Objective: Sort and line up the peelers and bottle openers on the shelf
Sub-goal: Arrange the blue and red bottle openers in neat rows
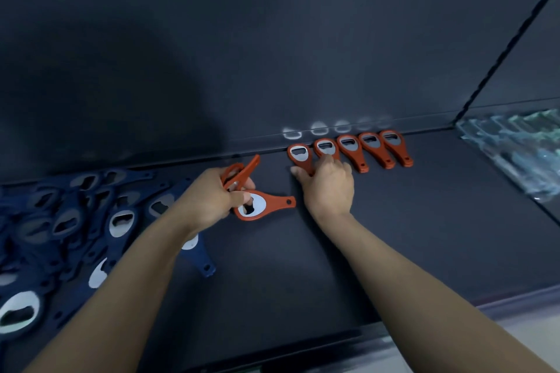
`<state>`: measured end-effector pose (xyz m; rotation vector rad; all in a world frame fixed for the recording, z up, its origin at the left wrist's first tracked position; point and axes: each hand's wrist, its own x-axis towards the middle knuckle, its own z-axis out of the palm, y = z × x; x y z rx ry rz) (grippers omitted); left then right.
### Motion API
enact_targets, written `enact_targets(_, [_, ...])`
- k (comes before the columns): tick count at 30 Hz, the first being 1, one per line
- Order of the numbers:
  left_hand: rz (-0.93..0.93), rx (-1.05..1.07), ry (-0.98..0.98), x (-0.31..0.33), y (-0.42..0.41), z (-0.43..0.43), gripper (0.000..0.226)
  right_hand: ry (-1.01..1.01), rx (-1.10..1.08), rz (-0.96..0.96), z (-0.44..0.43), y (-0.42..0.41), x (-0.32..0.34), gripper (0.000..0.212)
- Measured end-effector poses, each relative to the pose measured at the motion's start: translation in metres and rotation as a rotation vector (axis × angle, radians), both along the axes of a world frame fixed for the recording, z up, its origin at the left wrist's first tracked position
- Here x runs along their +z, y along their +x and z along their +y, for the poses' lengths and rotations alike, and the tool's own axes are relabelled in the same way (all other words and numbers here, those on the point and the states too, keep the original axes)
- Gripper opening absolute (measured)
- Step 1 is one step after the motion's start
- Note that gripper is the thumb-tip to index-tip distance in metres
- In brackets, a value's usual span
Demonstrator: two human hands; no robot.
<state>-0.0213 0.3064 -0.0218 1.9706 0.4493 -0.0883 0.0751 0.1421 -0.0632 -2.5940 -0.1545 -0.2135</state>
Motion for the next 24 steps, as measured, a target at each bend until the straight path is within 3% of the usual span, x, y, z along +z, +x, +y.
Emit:
enact_targets(5, [-0.015,0.049,0.001,-0.004,0.008,-0.008,0.011,0.142,0.216,-0.098,-0.011,-0.004,0.003,0.018])
enact_targets(8, [-0.055,0.118,0.02,-0.004,0.018,-0.017,0.012,0.238,0.476,-0.026,-0.017,-0.01,0.011,0.017])
enact_targets(11, [-0.097,0.233,-0.047,-0.004,0.029,-0.026,0.014,0.209,0.621,0.042,-0.025,-0.014,0.014,0.017])
enact_targets(16, [-0.159,0.382,-0.129,-0.008,0.041,-0.039,0.015,0.158,0.71,0.04,-0.042,-0.009,0.017,0.034])
enact_targets(24, [-0.19,0.357,-0.139,-0.013,0.05,-0.047,0.009,0.107,0.575,0.029,-0.051,0.0,0.019,0.023])
